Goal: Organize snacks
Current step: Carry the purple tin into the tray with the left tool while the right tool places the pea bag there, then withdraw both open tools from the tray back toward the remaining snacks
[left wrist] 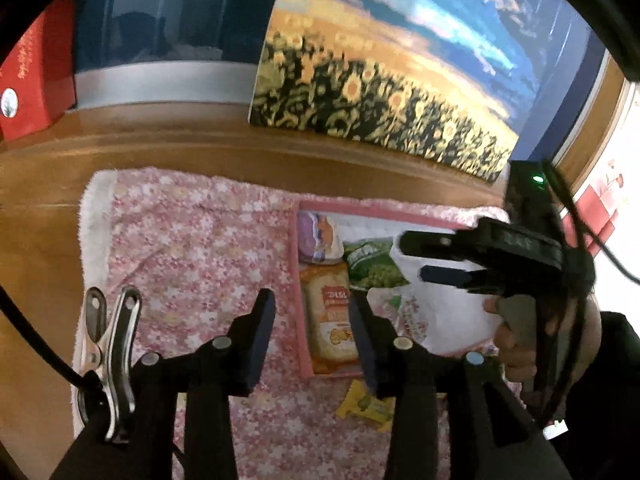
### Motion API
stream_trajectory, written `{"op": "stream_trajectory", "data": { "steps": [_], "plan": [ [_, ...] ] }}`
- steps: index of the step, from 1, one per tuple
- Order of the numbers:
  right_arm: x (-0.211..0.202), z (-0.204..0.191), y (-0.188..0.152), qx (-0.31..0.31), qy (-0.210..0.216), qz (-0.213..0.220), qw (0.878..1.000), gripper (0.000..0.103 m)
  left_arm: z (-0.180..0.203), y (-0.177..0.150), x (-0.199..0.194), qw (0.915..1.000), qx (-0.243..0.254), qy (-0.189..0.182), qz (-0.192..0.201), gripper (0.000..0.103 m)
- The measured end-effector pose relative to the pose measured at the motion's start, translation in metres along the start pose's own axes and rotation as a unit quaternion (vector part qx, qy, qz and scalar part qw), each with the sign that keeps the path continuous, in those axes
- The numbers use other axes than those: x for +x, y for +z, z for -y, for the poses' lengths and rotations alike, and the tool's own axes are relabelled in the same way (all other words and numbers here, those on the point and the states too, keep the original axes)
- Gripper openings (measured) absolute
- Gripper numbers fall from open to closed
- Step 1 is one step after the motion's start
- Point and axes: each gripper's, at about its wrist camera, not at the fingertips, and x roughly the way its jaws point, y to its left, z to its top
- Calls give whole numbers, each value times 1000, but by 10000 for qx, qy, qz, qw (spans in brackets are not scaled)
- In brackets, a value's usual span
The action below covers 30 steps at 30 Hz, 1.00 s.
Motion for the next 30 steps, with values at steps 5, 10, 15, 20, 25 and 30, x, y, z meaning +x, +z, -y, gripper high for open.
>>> {"op": "stream_trajectory", "data": {
  "steps": [5, 10, 15, 20, 25, 30],
  "plan": [
    [-58, -22, -30, -673, 71, 658, 9955, 88, 1, -10, -24, 9998, 47, -43, 176, 46],
    [-111, -37, -85, -1173, -278, 1480, 9816, 84, 11, -30, -36, 9991, 366, -173, 91, 54],
    [-134, -24, -127, -1144, -882, 1727, 9743, 35, 24, -63, -36, 9970, 743, -226, -51, 64],
    [-129, -4, -159, -1174, -1276, 1266, 9767, 14, 28, -88, -31, 9950, 905, -269, -336, 64],
    [-120, 7, -187, -1086, -1048, 816, 9852, 14, 12, -106, -24, 9955, 476, -464, -668, 64],
    [-107, 19, -209, -860, -1209, 489, 9877, 14, 7, -127, -18, 9935, 413, -378, -994, 45]
  ]
}}
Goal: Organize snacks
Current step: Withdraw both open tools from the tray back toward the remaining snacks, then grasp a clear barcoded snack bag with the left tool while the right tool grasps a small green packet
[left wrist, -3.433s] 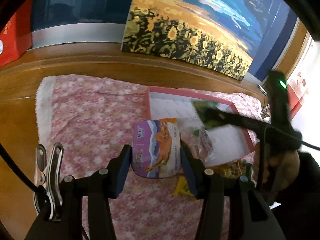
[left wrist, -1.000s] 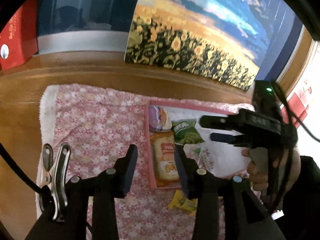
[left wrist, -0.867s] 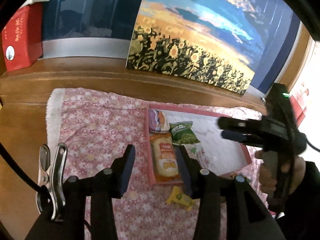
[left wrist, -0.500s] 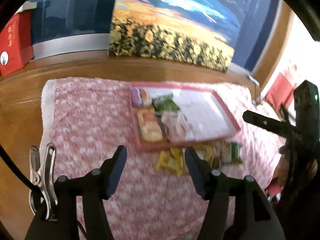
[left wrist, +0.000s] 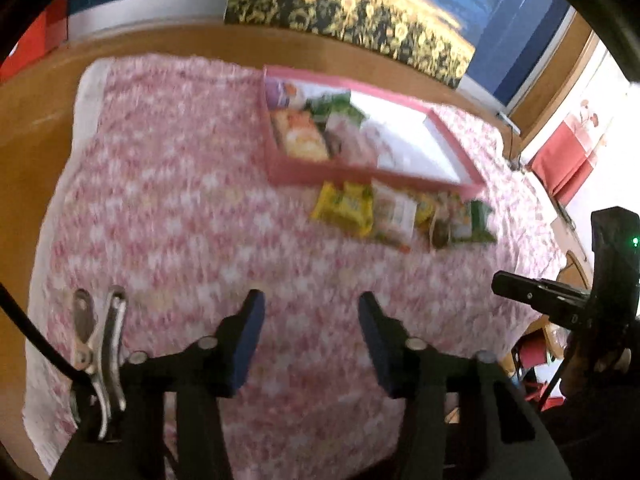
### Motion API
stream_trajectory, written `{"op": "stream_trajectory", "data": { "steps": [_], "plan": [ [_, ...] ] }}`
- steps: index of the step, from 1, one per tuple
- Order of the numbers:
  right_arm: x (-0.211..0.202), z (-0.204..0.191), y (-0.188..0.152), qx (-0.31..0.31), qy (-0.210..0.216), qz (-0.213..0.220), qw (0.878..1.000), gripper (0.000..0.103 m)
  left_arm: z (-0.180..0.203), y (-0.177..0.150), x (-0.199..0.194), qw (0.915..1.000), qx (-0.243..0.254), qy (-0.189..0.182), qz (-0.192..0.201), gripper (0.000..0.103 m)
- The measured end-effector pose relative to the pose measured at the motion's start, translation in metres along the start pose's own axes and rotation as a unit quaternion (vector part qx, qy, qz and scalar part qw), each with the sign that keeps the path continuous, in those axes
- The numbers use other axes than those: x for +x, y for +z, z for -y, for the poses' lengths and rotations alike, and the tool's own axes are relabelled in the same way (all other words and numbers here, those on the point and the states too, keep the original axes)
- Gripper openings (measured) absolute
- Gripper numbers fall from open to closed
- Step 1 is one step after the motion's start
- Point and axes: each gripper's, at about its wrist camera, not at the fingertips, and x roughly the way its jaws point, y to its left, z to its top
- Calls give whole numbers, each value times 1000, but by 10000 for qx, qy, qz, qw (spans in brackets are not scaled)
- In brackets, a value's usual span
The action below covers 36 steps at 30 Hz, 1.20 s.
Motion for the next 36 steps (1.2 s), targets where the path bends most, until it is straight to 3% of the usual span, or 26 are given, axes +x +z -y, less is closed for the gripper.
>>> {"op": "stream_trajectory", "data": {
  "steps": [4, 13, 23, 28, 29, 30, 36],
  "plan": [
    [14, 7, -19, 235, -103, -458, 9986, 14, 6, -18, 8, 9994, 195, -6, -281, 43],
    [14, 13, -28, 337, -47, -357, 9988, 14, 8, -20, 6, 9991, 275, -129, -291, 43],
    [2, 10, -25, 295, -127, -274, 9991, 14, 51, 23, 21, 9948, 798, -630, -32, 43],
    [-18, 28, -33, 570, -325, -43, 9978, 14, 63, 50, 58, 9965, 729, -415, -15, 47],
    [-21, 32, -35, 624, -356, -18, 9974, 14, 64, 53, 65, 9966, 736, -364, -58, 46],
    [-25, 37, -37, 713, -394, 23, 9967, 14, 65, 54, 70, 9966, 757, -303, -101, 34],
    [-33, 48, -38, 912, -490, 169, 9945, 14, 65, 56, 62, 9955, 799, -486, -177, 32]
  ]
}}
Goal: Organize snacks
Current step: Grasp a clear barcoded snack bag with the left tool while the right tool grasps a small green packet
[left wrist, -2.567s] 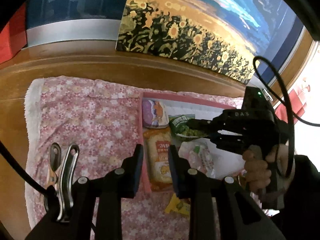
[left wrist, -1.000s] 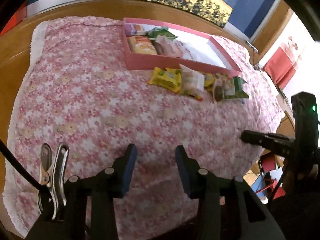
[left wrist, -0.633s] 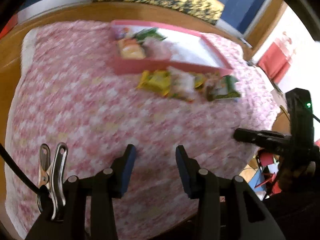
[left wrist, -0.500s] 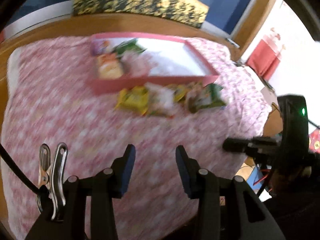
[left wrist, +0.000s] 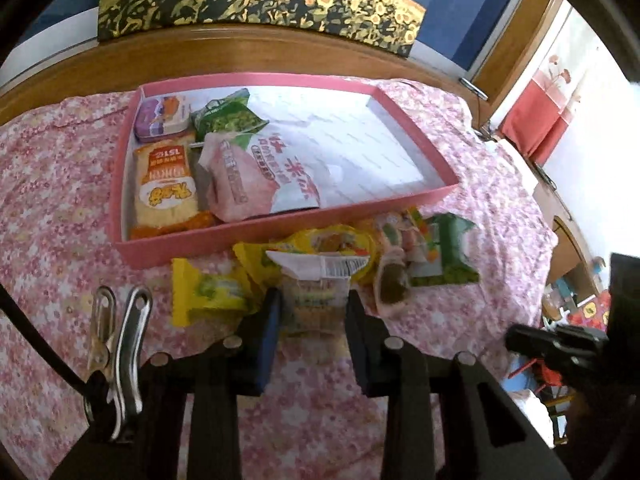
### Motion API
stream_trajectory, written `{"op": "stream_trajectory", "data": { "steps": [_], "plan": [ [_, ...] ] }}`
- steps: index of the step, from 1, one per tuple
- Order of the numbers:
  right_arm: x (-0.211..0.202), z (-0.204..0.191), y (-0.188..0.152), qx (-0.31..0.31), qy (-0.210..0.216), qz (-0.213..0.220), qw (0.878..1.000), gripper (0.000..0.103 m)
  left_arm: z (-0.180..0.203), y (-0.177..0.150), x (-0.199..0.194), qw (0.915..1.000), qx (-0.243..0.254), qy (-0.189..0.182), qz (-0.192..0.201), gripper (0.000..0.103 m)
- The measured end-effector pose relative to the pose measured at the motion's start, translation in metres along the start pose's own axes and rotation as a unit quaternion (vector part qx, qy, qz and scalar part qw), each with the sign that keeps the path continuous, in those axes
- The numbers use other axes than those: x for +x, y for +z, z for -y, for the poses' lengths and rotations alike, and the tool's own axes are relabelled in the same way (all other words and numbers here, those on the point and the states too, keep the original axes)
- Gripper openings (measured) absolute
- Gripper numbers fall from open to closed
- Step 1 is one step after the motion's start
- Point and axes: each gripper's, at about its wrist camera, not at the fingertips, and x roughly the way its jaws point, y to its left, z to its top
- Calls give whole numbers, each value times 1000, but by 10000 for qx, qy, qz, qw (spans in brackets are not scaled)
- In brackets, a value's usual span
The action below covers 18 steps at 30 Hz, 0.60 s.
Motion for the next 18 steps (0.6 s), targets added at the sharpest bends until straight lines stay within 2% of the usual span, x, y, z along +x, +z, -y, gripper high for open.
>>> {"op": "stream_trajectory", "data": {
  "steps": [6, 9, 10, 12, 13, 15, 18],
  "plan": [
    [8, -7, 15, -130, 122, 33, 9998, 14, 2, -16, -28, 9996, 279, -51, -31, 32],
    [16, -15, 26, -246, 236, 52, 9994, 16, -5, -25, -33, 9997, 191, 51, -118, 32],
    [18, -18, 30, -283, 310, 114, 9991, 18, -9, -28, -34, 9998, 121, 81, -146, 32],
    [20, -24, 39, -367, 441, 293, 9979, 39, -15, -34, -37, 9997, 38, 129, -192, 32],
    [21, -27, 43, -407, 491, 347, 9974, 43, -19, -37, -39, 9996, -8, 186, -208, 32],
    [26, -32, 55, -413, 537, 395, 9969, 46, -24, -40, -44, 9995, -110, 259, -172, 32],
    [40, -36, 68, -325, 564, 177, 9977, 46, -38, -44, -53, 9985, -366, 407, -95, 32]
  ]
}}
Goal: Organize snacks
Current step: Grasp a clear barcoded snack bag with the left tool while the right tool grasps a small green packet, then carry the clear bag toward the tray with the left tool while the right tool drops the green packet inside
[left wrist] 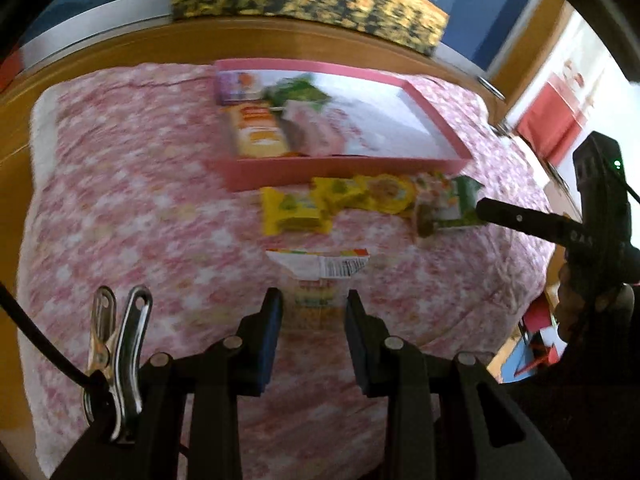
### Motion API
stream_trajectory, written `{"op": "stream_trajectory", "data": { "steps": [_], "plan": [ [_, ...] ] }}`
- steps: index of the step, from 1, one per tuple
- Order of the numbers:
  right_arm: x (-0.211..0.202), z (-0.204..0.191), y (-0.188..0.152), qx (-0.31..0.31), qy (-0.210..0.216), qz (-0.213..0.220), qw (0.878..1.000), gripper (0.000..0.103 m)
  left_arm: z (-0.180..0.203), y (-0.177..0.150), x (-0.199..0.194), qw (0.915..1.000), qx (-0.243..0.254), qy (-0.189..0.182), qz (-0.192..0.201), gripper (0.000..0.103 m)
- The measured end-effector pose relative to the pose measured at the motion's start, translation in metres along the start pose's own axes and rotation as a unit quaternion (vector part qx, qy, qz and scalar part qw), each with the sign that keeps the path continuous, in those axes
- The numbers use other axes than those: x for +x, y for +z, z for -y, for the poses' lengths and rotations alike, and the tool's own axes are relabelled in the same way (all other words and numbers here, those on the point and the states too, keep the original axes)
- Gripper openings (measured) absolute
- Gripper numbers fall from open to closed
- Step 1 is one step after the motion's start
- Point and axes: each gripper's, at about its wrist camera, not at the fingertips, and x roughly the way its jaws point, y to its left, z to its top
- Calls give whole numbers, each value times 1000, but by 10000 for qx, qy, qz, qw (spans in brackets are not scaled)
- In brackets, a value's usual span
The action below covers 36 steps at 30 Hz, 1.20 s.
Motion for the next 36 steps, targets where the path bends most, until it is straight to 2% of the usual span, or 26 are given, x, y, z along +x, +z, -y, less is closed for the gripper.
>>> {"op": "stream_trajectory", "data": {
  "steps": [3, 4, 5, 9, 14, 18, 21, 24, 27, 31, 36],
  "plan": [
    [9, 0, 7, 108, 129, -95, 9998, 45, -11, -3, -4, 9997, -220, 68, 41, 32],
    [11, -1, 9, 88, 137, -61, 9998, 41, -13, -3, -4, 9996, -273, 88, 56, 32],
    [10, -1, 9, 46, 129, -8, 9999, 25, -15, -3, -5, 9994, -316, 95, 71, 32],
    [0, 4, 12, 17, 378, 97, 9992, 17, -16, -1, -6, 9994, -313, 68, 116, 32],
    [-29, 7, 17, -78, 800, 478, 9956, 14, -8, 4, 0, 9998, -160, -35, 86, 32],
    [-42, 10, 26, 106, 1378, 749, 9876, 14, -5, 11, 4, 9999, -75, -95, 79, 32],
    [-32, 15, 36, 384, 1680, 866, 9812, 14, -6, 14, 9, 9999, -39, -134, 38, 32],
    [-9, 24, 47, 585, 1648, 915, 9803, 14, -8, 18, 11, 9999, -35, -96, 34, 33],
    [14, 33, 60, 782, 1597, 817, 9807, 14, -15, 21, 12, 9999, -108, -64, 44, 32],
    [36, 38, 74, 579, 1509, 436, 9859, 14, -22, 27, 14, 9997, -218, -68, 83, 32],
    [61, 41, 84, 130, 1243, -490, 9909, 14, -25, 33, 19, 9995, -260, -154, 127, 33]
  ]
}}
